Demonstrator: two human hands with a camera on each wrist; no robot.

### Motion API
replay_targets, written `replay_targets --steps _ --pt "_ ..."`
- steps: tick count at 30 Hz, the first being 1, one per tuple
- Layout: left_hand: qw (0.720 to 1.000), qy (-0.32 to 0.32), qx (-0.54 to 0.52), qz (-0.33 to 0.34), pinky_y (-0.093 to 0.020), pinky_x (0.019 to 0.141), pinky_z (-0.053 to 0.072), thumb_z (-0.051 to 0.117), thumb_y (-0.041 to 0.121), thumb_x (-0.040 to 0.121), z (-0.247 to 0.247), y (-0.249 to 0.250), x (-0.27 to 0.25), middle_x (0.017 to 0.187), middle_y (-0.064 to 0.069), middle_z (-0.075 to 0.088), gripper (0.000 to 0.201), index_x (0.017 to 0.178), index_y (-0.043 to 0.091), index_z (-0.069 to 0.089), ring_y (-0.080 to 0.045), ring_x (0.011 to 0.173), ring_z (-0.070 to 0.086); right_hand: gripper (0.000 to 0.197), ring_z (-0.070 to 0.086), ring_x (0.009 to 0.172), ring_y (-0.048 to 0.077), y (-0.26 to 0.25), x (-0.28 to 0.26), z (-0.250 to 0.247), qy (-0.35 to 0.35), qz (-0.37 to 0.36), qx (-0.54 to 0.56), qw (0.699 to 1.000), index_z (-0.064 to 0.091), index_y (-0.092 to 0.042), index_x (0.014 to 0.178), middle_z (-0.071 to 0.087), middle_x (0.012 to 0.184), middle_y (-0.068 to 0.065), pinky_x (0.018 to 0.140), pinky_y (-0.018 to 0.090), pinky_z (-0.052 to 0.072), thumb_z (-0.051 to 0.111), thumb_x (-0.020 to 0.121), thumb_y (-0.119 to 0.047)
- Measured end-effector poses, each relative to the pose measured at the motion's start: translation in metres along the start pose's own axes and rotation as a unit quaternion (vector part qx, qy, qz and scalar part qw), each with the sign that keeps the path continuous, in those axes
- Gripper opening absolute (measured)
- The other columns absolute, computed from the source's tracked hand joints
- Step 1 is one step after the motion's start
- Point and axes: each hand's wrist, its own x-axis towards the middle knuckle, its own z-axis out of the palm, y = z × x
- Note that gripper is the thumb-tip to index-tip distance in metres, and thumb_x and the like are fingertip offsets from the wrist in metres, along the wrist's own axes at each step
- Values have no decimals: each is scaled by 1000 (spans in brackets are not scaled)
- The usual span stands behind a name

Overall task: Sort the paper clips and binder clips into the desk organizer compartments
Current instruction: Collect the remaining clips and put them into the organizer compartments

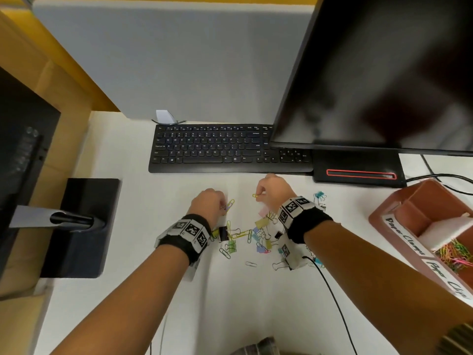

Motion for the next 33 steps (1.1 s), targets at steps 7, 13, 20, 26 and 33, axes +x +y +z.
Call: replay_targets --steps 7,13,20,26,33 --pt "997 16 62 46 -33 84 44 56 19 87 8 -1 -3 107 -8 57 15 99 15 64 -28 98 56 18 60 100 24 3 -7 -2 -11 -3 2 1000 66 -8 99 66 105 7 88 32 49 55 87 -15" --pt "995 9 90 34 -35 93 41 51 12 88 10 5 -6 115 -8 58 24 111 17 57 -28 106 53 15 58 93 20 21 -23 -6 55 -26 55 997 63 -12 96 62 95 3 80 29 48 52 91 -20" --pt "987 19 153 41 -34 92 32 50 19 89 11 7 -2 112 2 61 21 108 25 57 -21 105 55 20 58 90 13 52 -57 -16 42 -42 91 994 63 -19 107 58 95 -7 84 26 52 60 87 -18" --pt "985 -1 162 52 -35 89 31 48 21 90 12 15 -5 111 1 56 17 103 25 59 -22 101 54 22 57 100 22 44 -59 -5 -26 -70 -19 997 63 -16 111 59 109 3 93 34 48 54 91 -17" --pt "981 12 178 77 -35 92 32 46 10 85 14 18 -12 108 -2 55 24 103 21 57 -23 98 55 20 56 102 27 43 -54 -3 -14 -49 -34 998 67 -8 103 50 114 11 92 32 47 56 90 -16"
